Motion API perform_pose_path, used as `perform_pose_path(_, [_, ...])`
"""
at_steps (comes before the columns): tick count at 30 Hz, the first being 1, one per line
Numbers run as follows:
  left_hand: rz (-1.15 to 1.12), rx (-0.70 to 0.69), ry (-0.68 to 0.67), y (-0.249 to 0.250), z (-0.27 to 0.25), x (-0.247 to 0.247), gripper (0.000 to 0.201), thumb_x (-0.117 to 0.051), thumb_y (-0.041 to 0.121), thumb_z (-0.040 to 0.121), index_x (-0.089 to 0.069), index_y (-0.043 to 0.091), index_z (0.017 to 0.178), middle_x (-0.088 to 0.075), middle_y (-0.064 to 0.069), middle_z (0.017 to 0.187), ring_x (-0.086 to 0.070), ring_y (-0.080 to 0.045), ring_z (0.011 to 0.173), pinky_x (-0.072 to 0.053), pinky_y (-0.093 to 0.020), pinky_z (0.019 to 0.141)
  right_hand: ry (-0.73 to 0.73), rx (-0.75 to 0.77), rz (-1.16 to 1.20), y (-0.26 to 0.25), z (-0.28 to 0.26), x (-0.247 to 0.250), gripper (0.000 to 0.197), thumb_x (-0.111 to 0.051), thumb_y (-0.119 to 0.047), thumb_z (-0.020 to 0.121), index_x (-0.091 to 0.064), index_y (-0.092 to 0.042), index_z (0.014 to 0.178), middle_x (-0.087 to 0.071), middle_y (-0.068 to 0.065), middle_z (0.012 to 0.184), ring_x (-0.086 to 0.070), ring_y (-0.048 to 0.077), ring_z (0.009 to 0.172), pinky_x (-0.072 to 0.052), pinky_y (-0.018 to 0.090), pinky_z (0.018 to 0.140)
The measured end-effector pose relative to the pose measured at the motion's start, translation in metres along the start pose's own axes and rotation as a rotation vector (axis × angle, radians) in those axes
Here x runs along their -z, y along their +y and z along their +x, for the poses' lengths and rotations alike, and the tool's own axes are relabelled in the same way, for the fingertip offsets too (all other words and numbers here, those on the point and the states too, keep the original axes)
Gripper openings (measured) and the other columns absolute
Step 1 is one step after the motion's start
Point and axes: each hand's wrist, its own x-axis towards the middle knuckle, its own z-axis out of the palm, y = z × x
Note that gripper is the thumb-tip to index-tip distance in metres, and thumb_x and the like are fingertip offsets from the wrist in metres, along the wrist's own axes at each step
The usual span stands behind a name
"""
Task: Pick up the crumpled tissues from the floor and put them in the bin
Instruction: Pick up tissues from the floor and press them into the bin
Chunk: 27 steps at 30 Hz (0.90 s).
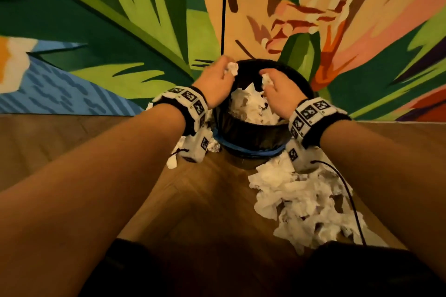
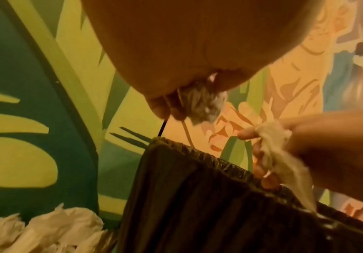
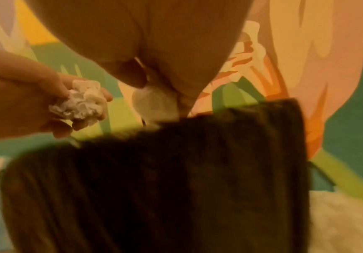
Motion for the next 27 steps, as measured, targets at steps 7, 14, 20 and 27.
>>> perform_pose_path(7, [0.381,0.067,-0.199,-0.010,-0.001,-0.028,0.046,-0.071,0.046,0.083,-0.055,0.040,0.126,-0.055,0.007,0.134,-0.047,-0.025,0.128,-0.026,-0.058,0.111,-0.042,-0.056,-0.210,0.041,-0.012,0.000,0.016,-0.058,-0.025,0.087,-0.056,-0.031,0.102,-0.068,0.006,0.098,-0.062,0.031,0.084,-0.051,0.045,0.082])
perform_pose_path(14, [0.688,0.144,-0.291,0.000,0.015,-0.037,0.045,-0.063,0.068,0.078,-0.069,0.041,0.114,-0.059,0.002,0.123,-0.033,-0.030,0.130,-0.020,-0.060,0.106,-0.051,0.047,-0.480,0.060,-0.016,0.000,0.038,-0.044,-0.038,0.092,-0.072,-0.014,0.083,-0.062,0.000,0.096,-0.049,0.024,0.097,-0.032,0.038,0.085])
perform_pose_path(20, [0.757,0.242,-0.384,0.000,0.023,-0.052,0.047,-0.029,0.058,0.096,-0.050,0.017,0.085,-0.056,-0.009,0.129,-0.029,-0.029,0.138,-0.007,-0.062,0.110,-0.078,0.021,-0.473,0.060,-0.015,-0.003,0.043,-0.027,-0.039,0.093,-0.063,-0.018,0.081,-0.057,0.002,0.066,-0.052,0.023,0.073,-0.028,0.038,0.088])
perform_pose_path(27, [0.754,0.210,-0.231,0.003,0.024,-0.050,0.015,-0.061,0.041,0.083,-0.070,0.030,0.089,-0.063,0.004,0.103,-0.035,-0.028,0.125,-0.020,-0.058,0.102,-0.047,-0.023,-0.411,0.061,-0.014,-0.001,0.042,-0.041,-0.035,0.091,-0.051,-0.013,0.057,-0.046,0.001,0.055,-0.039,0.016,0.063,-0.031,0.038,0.087])
